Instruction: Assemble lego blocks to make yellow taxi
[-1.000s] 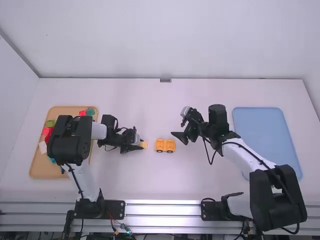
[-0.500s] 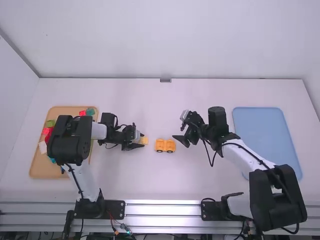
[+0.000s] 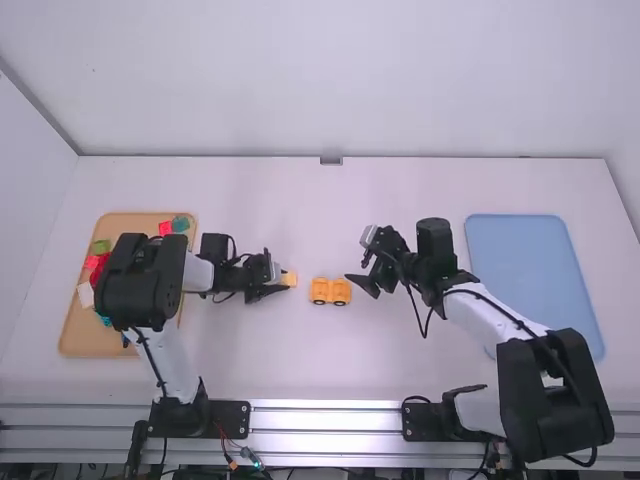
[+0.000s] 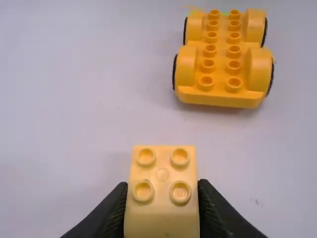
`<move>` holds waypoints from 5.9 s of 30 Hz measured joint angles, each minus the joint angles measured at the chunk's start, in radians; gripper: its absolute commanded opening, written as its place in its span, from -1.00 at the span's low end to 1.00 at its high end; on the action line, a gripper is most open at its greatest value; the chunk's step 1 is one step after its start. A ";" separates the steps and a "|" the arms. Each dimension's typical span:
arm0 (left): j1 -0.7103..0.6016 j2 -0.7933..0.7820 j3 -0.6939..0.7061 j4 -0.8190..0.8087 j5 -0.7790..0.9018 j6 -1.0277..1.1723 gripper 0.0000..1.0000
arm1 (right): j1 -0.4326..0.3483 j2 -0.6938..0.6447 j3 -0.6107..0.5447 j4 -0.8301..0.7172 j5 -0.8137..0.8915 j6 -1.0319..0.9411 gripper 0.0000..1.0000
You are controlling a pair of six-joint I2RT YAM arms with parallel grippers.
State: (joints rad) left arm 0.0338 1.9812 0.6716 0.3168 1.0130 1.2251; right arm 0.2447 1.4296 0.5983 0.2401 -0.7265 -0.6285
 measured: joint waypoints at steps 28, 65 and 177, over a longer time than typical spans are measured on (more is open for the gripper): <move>-0.176 -0.186 0.026 -0.163 -0.003 -0.130 -0.63 | 0.039 0.549 -0.108 0.561 -0.203 -0.108 0.97; -0.241 -0.064 0.026 -0.011 0.012 -0.251 -0.74 | 0.060 0.649 -0.031 0.549 -0.260 -0.232 -0.11; -0.309 -0.208 0.066 -0.166 -0.151 -0.272 -0.97 | 0.060 0.649 -0.014 0.493 -0.277 -0.262 -0.07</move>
State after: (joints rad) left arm -0.2752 1.7733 0.7376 0.1513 0.8623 0.9531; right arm 0.3046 2.0789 0.5846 0.7334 -1.0035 -0.8902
